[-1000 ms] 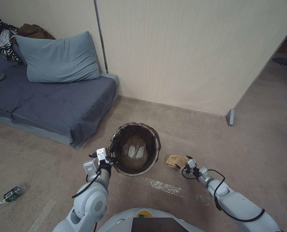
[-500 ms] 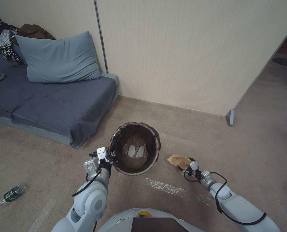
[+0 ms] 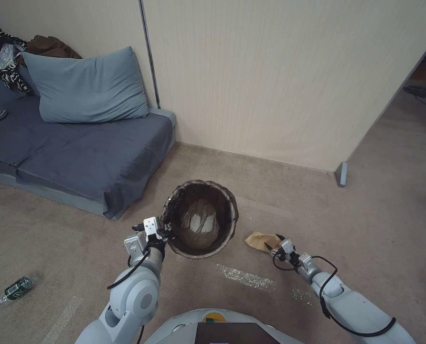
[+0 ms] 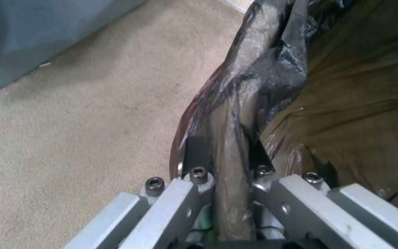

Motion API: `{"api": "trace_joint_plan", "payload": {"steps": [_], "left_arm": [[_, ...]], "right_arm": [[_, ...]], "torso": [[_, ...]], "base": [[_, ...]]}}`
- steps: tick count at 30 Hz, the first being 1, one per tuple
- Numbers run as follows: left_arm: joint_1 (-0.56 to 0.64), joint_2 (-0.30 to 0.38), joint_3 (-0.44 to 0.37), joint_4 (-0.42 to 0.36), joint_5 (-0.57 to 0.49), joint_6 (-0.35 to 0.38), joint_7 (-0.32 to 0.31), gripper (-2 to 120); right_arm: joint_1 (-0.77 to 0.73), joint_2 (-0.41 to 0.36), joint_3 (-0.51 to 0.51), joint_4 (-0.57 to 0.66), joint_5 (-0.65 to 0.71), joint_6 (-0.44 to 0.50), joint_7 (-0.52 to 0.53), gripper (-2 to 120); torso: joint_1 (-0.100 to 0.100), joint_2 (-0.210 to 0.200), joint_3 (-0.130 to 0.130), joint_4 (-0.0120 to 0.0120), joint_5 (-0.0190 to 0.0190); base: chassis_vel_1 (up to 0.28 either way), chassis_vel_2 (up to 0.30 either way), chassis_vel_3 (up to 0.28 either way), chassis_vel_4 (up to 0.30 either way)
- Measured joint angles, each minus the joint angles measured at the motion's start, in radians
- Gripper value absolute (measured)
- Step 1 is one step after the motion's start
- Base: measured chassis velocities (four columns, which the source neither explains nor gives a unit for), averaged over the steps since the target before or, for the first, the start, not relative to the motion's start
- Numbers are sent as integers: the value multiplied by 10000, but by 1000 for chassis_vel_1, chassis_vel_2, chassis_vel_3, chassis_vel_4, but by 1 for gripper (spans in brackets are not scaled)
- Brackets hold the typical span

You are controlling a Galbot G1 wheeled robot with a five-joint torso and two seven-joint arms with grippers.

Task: Pick up the trash bin, then pick up the garbage from the floor and place it into the trash bin.

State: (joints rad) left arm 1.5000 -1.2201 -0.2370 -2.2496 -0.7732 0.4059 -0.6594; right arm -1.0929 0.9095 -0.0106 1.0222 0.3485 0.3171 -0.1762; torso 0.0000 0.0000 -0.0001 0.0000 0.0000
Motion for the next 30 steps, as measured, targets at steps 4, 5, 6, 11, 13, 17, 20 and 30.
{"api": "trace_joint_plan", "payload": {"steps": [4, 5, 6, 11, 13, 17, 20, 30], "left_arm": [[-14, -29, 5, 0, -1, -11, -3, 0], [-17, -39, 7, 0, -1, -12, -4, 0], [-25, -55, 12, 1, -2, -14, -7, 0], [-32, -60, 14, 2, -16, -21, -21, 0], [-32, -56, 10, -4, -42, -23, -34, 0], [-34, -57, 5, -40, -80, -25, -67, 0], [-41, -63, 4, -53, -96, -28, -81, 0], [-85, -70, -7, -86, -177, -39, -146, 0]], "right_arm": [[-32, -33, 18, 17, -7, 7, -18, 46], [-39, -38, 22, 18, -7, 7, -21, 44], [-57, -53, 33, 21, -11, 7, -43, 36], [-97, -94, 39, 48, -21, 6, -61, 22], [-120, -128, 39, 81, -28, -11, -76, 13], [-199, -195, 42, 184, 13, -110, -83, 0], [-256, -234, 63, 225, 16, -139, -83, 0], [-554, -307, 317, 314, -173, -144, -58, 0]], "torso": [[0, 0, 0, 0, -1], [0, 0, 0, 0, -1], [0, 0, 0, -1, -1], [0, 0, 0, 0, -1], [0, 0, 0, 1, 0], [0, 0, 0, 2, 4], [0, 0, 0, 3, 3], [0, 0, 0, 0, 2]], "base": [[0, 0, 0, 0], [0, 0, 0, 0], [0, 0, 0, 0], [0, 0, 0, 0], [0, 0, 0, 0], [0, 0, 0, 0], [0, 0, 0, 0], [0, 0, 0, 0]]}}
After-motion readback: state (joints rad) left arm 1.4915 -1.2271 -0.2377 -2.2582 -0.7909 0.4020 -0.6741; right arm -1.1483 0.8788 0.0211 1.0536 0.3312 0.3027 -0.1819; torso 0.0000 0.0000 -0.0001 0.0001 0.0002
